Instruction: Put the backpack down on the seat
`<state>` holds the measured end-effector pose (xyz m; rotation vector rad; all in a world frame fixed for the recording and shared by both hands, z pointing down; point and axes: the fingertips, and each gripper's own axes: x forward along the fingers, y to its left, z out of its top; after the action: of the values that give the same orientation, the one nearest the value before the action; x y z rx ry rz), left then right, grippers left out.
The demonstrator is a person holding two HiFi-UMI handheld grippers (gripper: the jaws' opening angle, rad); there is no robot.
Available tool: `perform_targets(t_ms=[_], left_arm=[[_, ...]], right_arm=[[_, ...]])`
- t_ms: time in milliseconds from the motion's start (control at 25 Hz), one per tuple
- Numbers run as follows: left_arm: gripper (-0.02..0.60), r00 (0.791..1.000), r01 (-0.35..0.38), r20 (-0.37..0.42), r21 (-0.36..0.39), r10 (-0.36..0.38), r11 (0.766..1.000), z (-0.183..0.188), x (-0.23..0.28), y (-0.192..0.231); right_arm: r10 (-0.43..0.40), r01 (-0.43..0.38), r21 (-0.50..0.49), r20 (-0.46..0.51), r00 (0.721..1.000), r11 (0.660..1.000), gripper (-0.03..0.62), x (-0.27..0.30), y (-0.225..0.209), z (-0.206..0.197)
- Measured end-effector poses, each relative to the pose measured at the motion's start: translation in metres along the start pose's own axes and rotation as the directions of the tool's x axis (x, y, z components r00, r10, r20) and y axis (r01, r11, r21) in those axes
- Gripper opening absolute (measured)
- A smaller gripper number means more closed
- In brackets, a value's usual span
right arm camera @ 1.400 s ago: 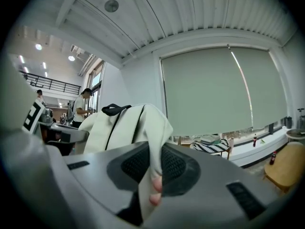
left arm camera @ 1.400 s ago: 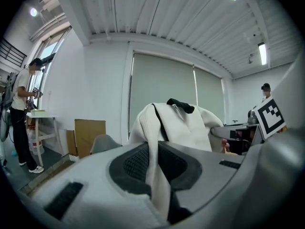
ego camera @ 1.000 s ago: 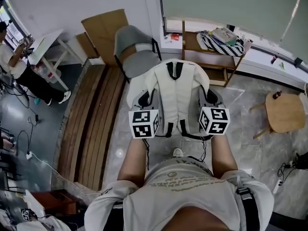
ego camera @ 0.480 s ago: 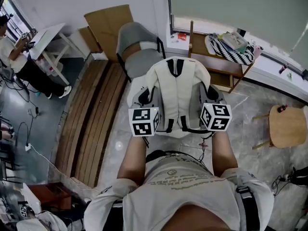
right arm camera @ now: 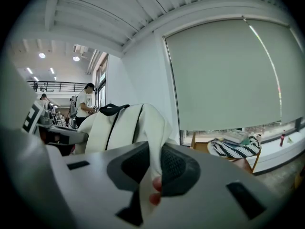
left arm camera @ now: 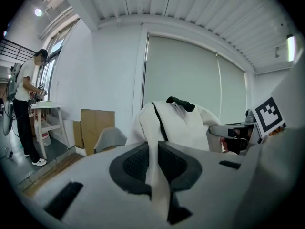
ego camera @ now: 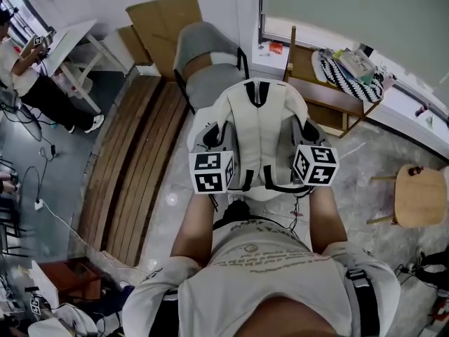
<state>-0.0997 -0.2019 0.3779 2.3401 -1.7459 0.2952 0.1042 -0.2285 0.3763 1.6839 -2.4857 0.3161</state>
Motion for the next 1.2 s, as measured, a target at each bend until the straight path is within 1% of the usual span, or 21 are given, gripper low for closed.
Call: perform_targets(t_ms=[160, 480, 800, 920, 1040, 1200], left_arm=[[0.054, 0.999, 0.004, -0.034, -0.015, -0.005, 1.000, -0.007, 0.025, 0.023], [0.054, 0.995, 0.056, -0.077, -0.022, -0.058, 0.998, -0.017, 0.081, 0.065], [0.054, 0.982, 0.094, -0.160, -0.037, -0.099, 0.995, -0.034, 0.147, 0.102], [0.054, 0.974, 0.099, -0.202, -0.036, -0.104, 0.994, -0.055, 0.172, 0.106], [0.054, 0.963, 0.095, -0.249, -0.040, -0.102, 0.995, -0.085, 0.201, 0.113], [0.054, 0.941, 0.084, -0.325, -0.048, -0.095, 0.995, -0.117, 0.234, 0.116]], right_arm=[[0.003, -0.003, 0.008, -0.037, 0.999, 1.000, 0.060, 0.037, 0.003, -0.007], [-0.010, 0.015, 0.043, -0.117, 0.993, 0.999, 0.059, 0.106, 0.004, -0.023], [-0.027, 0.043, 0.073, -0.203, 0.979, 0.996, 0.060, 0.174, -0.007, -0.043], [0.007, 0.023, 0.113, -0.263, 0.965, 0.993, 0.060, 0.195, -0.019, -0.068], [0.048, 0.004, 0.156, -0.329, 0.943, 0.988, 0.060, 0.220, -0.033, -0.102], [0.075, -0.012, 0.153, -0.412, 0.908, 0.988, 0.060, 0.245, -0.049, -0.135]])
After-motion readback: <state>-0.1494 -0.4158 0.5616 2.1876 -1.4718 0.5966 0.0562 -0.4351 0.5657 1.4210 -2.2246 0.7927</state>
